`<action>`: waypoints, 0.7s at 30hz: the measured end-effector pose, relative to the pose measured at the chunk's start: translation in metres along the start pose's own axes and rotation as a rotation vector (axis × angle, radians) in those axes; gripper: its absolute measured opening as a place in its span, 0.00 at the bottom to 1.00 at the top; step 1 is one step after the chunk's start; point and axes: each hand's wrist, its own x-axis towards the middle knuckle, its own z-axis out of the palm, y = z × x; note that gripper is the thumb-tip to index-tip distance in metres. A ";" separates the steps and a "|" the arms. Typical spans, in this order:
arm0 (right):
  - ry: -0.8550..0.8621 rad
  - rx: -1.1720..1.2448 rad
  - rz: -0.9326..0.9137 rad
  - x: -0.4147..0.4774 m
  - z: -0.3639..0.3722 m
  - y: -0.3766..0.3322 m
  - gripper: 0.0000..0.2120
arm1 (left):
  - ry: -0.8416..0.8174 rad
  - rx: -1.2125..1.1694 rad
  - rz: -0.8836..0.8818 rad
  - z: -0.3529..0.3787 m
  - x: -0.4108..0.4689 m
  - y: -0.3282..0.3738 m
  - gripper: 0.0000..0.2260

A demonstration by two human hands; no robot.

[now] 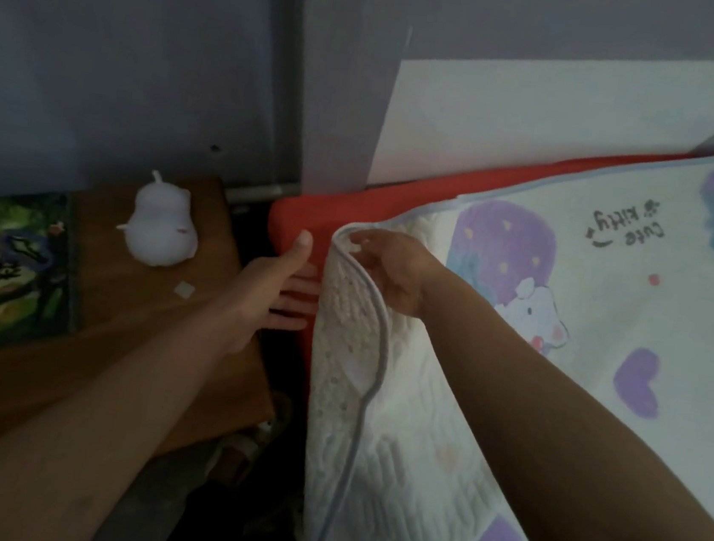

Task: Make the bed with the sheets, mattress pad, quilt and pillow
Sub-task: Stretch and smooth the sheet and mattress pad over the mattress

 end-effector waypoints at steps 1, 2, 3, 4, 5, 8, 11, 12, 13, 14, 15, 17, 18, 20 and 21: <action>0.004 -0.027 -0.005 0.003 -0.001 -0.001 0.11 | 0.011 0.008 -0.011 -0.002 0.002 0.002 0.32; 0.001 -0.037 -0.009 0.004 -0.002 -0.001 0.12 | 0.028 0.022 -0.018 -0.002 0.003 0.004 0.33; -0.012 -0.043 -0.007 0.006 -0.002 -0.002 0.14 | 0.044 0.035 -0.028 -0.003 0.005 0.007 0.33; -0.033 -0.048 0.000 0.007 -0.003 -0.002 0.15 | 0.055 0.056 -0.037 -0.004 0.006 0.009 0.32; -0.059 -0.057 0.011 0.007 -0.005 -0.004 0.16 | 0.058 0.076 -0.045 -0.005 0.008 0.012 0.30; -0.098 -0.106 0.008 0.005 -0.016 -0.012 0.16 | 0.066 0.125 -0.058 -0.009 0.016 0.017 0.27; 0.007 -0.222 -0.128 0.007 -0.030 -0.025 0.13 | 0.107 0.202 -0.024 -0.009 0.027 0.017 0.22; 0.075 -0.276 -0.190 0.010 -0.037 -0.027 0.13 | 0.119 0.250 -0.004 -0.010 0.032 0.014 0.23; 0.142 -0.345 -0.252 0.015 -0.045 -0.029 0.15 | 0.123 0.312 0.016 -0.011 0.037 0.013 0.26; 0.203 -0.439 -0.315 0.020 -0.054 -0.030 0.18 | 0.123 0.381 0.039 -0.011 0.041 0.012 0.31; 0.253 -0.563 -0.374 0.027 -0.063 -0.030 0.21 | 0.130 0.453 0.057 -0.013 0.046 0.011 0.37; 0.317 -0.853 -0.447 0.038 -0.079 -0.031 0.25 | 0.152 0.591 0.089 -0.015 0.058 0.007 0.46; 0.326 -0.985 -0.469 0.045 -0.085 -0.034 0.28 | 0.162 0.669 0.113 -0.015 0.065 0.006 0.44; 0.302 -1.164 -0.483 0.053 -0.093 -0.039 0.32 | 0.209 0.840 0.188 -0.012 0.069 0.007 0.26; 0.293 -1.229 -0.469 0.057 -0.096 -0.041 0.32 | 0.254 0.923 0.235 -0.012 0.071 0.008 0.14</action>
